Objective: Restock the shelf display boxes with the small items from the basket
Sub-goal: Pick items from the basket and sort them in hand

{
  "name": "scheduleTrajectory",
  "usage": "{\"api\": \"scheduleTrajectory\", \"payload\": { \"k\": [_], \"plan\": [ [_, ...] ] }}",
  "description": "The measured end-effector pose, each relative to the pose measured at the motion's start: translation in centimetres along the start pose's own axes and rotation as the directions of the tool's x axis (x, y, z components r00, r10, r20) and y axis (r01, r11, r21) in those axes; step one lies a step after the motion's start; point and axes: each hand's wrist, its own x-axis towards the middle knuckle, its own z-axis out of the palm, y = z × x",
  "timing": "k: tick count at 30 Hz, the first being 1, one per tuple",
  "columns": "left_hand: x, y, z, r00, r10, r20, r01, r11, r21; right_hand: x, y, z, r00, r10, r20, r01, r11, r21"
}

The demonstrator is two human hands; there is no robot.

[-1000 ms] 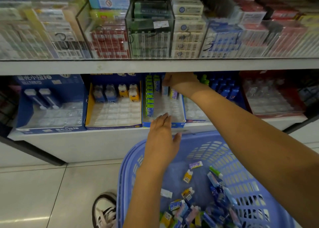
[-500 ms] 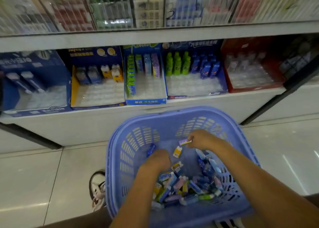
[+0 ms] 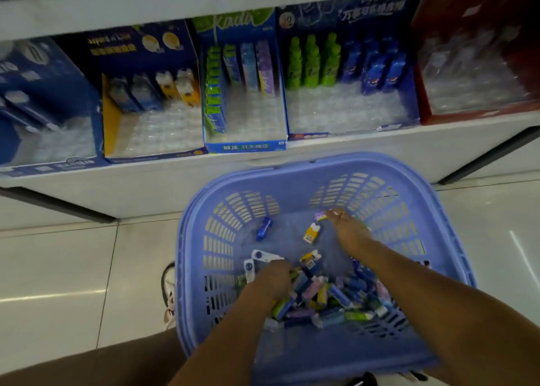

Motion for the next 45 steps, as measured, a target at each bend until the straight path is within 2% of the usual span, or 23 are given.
{"api": "scheduleTrajectory", "payload": {
  "k": [5, 7, 11, 13, 15, 17, 18, 19, 21, 22, 24, 27, 30, 32, 34, 36, 38, 41, 43, 45],
  "plan": [
    [1.0, 0.0, 0.1, 0.997, -0.030, -0.065, 0.024, 0.996, -0.084, 1.2, -0.9, -0.3, 0.997, 0.062, 0.052, -0.051, 0.981, -0.188],
    [1.3, -0.4, -0.1, 0.999, -0.025, -0.039, 0.021, 0.993, -0.112, 1.3, -1.1, -0.3, 0.993, 0.110, 0.045, -0.102, 0.981, -0.163],
    [2.1, -1.2, 0.0, 0.998, -0.055, 0.034, 0.058, 0.994, -0.098, 1.3, -1.3, -0.9, 0.979, 0.206, -0.004, -0.204, 0.974, 0.096],
    [2.1, -1.2, 0.2, 0.996, -0.071, 0.051, 0.077, 0.987, -0.140, 1.1, -1.3, -1.6, 0.983, 0.183, -0.015, -0.174, 0.954, 0.243],
    [1.9, -0.9, -0.3, 0.993, -0.111, 0.038, 0.116, 0.976, -0.184, 0.4, -1.3, -3.0, 0.990, 0.138, 0.043, -0.144, 0.919, 0.367],
    [1.5, -0.3, -1.1, 0.990, -0.140, -0.010, 0.130, 0.941, -0.313, -0.7, -1.3, -4.6, 0.993, 0.060, 0.103, -0.102, 0.876, 0.471],
    [1.3, 0.2, -1.8, 0.987, -0.159, -0.024, 0.131, 0.884, -0.448, -1.3, -1.4, -5.4, 0.993, 0.023, 0.113, -0.078, 0.858, 0.507],
    [1.1, 0.8, -2.5, 0.984, -0.178, -0.012, 0.132, 0.771, -0.623, -2.0, -1.7, -6.2, 0.994, -0.003, 0.112, -0.058, 0.843, 0.535],
    [0.5, 2.2, -4.1, 0.984, -0.178, 0.014, 0.085, 0.396, -0.914, -3.2, -2.6, -7.6, 0.996, -0.030, 0.081, -0.024, 0.804, 0.594],
    [0.1, 2.8, -4.9, 0.987, -0.161, -0.028, 0.013, 0.248, -0.969, -3.9, -3.2, -8.3, 0.998, -0.037, 0.057, -0.006, 0.787, 0.616],
    [-1.0, 3.9, -6.3, 0.977, -0.116, -0.181, -0.165, 0.131, -0.977, -5.1, -4.8, -9.4, 0.999, -0.053, -0.012, 0.049, 0.773, 0.633],
    [-3.2, 5.0, -8.0, 0.912, -0.110, -0.394, -0.377, 0.151, -0.914, -7.1, -7.4, -11.1, 0.988, -0.115, -0.107, 0.156, 0.787, 0.597],
    [-5.4, 5.0, -9.7, 0.844, -0.147, -0.516, -0.486, 0.196, -0.852, -9.6, -9.8, -13.0, 0.966, -0.192, -0.176, 0.259, 0.757, 0.600],
    [-7.4, 4.4, -11.0, 0.814, -0.043, -0.579, -0.540, 0.312, -0.782, -11.1, -11.1, -14.6, 0.942, -0.245, -0.231, 0.336, 0.721, 0.606],
    [-9.5, 4.0, -12.5, 0.800, 0.063, -0.596, -0.546, 0.488, -0.681, -12.2, -12.2, -16.2, 0.908, -0.327, -0.264, 0.420, 0.684, 0.597],
    [-11.0, 3.9, -13.8, 0.770, 0.076, -0.633, -0.552, 0.576, -0.603, -12.7, -13.5, -17.6, 0.873, -0.384, -0.300, 0.487, 0.664, 0.568],
    [-12.0, 4.0, -14.8, 0.708, 0.035, -0.706, -0.600, 0.558, -0.574, -12.6, -14.6, -18.9, 0.845, -0.390, -0.365, 0.534, 0.649, 0.543],
    [-12.6, 3.5, -15.8, 0.616, -0.103, -0.781, -0.678, 0.434, -0.593, -11.2, -16.2, -21.4, 0.771, -0.324, -0.548, 0.607, 0.635, 0.478],
    [-13.0, 3.0, -16.2, 0.611, -0.160, -0.775, -0.708, 0.327, -0.626, -9.9, -17.1, -23.1, 0.683, -0.253, -0.685, 0.632, 0.674, 0.382],
    [-13.4, 2.6, -16.6, 0.673, -0.180, -0.718, -0.698, 0.169, -0.696, -8.5, -18.0, -24.5, 0.620, -0.236, -0.748, 0.614, 0.740, 0.275]
  ]
}}
